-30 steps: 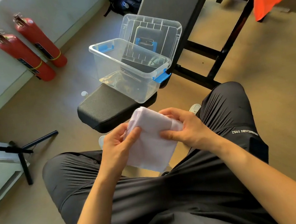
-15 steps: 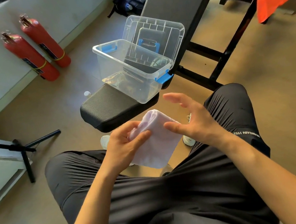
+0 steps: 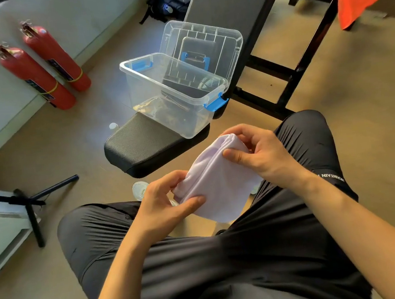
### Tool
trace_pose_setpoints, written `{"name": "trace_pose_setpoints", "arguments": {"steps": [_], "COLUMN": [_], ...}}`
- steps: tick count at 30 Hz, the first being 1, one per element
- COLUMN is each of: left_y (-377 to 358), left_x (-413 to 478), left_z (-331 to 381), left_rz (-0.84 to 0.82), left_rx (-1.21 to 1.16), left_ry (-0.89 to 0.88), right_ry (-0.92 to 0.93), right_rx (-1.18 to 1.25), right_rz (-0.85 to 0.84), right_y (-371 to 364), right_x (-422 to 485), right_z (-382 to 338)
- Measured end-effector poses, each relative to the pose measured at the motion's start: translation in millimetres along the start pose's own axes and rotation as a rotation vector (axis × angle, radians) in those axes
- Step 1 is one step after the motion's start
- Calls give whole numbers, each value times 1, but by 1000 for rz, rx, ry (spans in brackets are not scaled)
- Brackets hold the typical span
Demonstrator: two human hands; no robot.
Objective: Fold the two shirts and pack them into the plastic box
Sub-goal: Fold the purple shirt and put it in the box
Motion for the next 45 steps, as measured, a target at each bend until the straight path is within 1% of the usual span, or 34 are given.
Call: {"name": "trace_pose_setpoints", "arguments": {"steps": [2,3,5,6,7,8,10,12,14,17,19,21,22,26,29,31,33,35,37,39,41,45], "left_y": [-1,-2,-4,-3,-2,0,3,3,0,-9,-11,-9,-7,-2,2,3,-2,-13,-19,-18,-16,-7], "left_x": [-1,-1,0,0,1,2,2,2,2,4,4,4,4,3,3,4,5,5,3,3,6,15], "left_z": [6,9,12,13,12,11,11,12,13,19,26,30,29,21,22,17,6,-2,-2,1,2,-2], "left_rz": [-1,-1,14,32,54,78,112,117,99,32,35,80,107,168,234,244,176,54,-14,-12,28,191], "left_rx": [-40,-66,-103,-110,-112,-107,-86,-61,-42,-48,-18,25,36,8,61,90,23,-146,-273,-283,-292,-363], "left_ry": [-27,-32,-34,-31,-26,-22,-27,-43,-52,-81,-142,-202,-203,-147,-150,-142,-81,3,33,20,25,86], "right_ry": [-8,5,71,108,132,135,117,131,149,162,151,119,103,75,36,10,-14,-35,-49,-62,-65,-11], "right_rx": [-56,-118,-263,-305,-314,-300,-268,-289,-284,-255,-239,-219,-220,-203,-144,-92,-38,14,63,107,142,154], "right_rz": [59,115,252,292,294,258,117,-9,-49,-24,-26,-43,-45,-48,-49,-56,-79,-93,-76,-35,10,73], "right_y": [4,7,11,10,6,-1,-21,-40,-51,-56,-55,-51,-49,-46,-46,-45,-45,-45,-42,-38,-34,-32], "right_x": [1,1,-5,-9,-14,-18,-26,-33,-36,-35,-32,-29,-27,-25,-26,-27,-28,-28,-27,-25,-23,-21], "right_z": [5,7,6,4,3,4,9,13,16,17,19,22,24,25,26,27,27,26,24,24,26,26]}}
Point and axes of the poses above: each hand's wrist, its own x-axis towards the middle knuckle, its own y-axis out of the back of the hand, z = x × y, the point moved 9 cm from there along x, towards the middle knuckle, and after that the axes turned 9 degrees about x, right-handed, at the moved point
